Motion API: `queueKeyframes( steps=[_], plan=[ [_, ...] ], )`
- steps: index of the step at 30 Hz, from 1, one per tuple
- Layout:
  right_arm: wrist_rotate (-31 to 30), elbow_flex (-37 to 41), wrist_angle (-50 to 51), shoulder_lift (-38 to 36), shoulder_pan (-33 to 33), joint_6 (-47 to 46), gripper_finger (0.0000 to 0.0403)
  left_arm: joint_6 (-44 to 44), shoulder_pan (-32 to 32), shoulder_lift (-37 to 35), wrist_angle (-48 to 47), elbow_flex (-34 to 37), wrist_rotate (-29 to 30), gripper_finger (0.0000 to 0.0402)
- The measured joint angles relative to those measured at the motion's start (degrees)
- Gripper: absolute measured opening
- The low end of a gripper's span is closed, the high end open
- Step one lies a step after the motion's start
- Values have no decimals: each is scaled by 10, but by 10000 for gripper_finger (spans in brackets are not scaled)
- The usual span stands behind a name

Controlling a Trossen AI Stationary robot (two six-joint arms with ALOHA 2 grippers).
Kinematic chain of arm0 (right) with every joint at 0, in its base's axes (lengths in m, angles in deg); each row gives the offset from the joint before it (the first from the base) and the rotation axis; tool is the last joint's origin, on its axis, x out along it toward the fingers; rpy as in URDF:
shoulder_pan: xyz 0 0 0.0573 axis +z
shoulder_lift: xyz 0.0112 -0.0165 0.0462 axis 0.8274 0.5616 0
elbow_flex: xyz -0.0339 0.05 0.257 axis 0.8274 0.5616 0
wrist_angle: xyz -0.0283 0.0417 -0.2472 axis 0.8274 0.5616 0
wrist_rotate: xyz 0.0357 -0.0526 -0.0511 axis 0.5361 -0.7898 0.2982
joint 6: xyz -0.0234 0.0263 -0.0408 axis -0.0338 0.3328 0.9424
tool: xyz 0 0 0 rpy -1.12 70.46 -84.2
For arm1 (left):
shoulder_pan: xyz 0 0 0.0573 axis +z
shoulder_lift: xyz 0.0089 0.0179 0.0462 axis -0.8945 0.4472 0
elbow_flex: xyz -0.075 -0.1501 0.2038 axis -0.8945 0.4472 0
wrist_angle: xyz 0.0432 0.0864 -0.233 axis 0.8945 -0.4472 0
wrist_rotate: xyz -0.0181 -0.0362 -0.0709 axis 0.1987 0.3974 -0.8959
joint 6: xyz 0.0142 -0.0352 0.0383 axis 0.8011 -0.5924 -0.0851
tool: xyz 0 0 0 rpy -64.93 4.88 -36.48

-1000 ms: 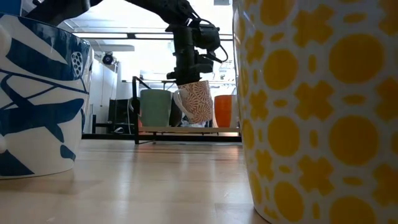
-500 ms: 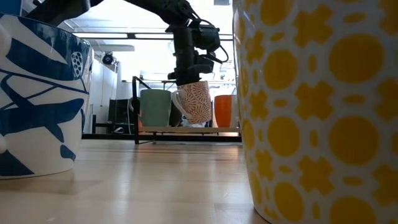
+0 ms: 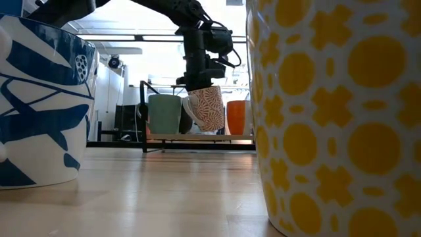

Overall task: Place coffee mugs
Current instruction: Put the orange pattern mug on the shelf

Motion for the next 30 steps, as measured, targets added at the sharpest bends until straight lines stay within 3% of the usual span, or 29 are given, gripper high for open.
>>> queueKeyframes(
  steps=[30],
  plan=[
    [0, 0, 1, 0, 0, 0, 2, 30, -3, 1, 2, 0, 14, 9]
  ],
)
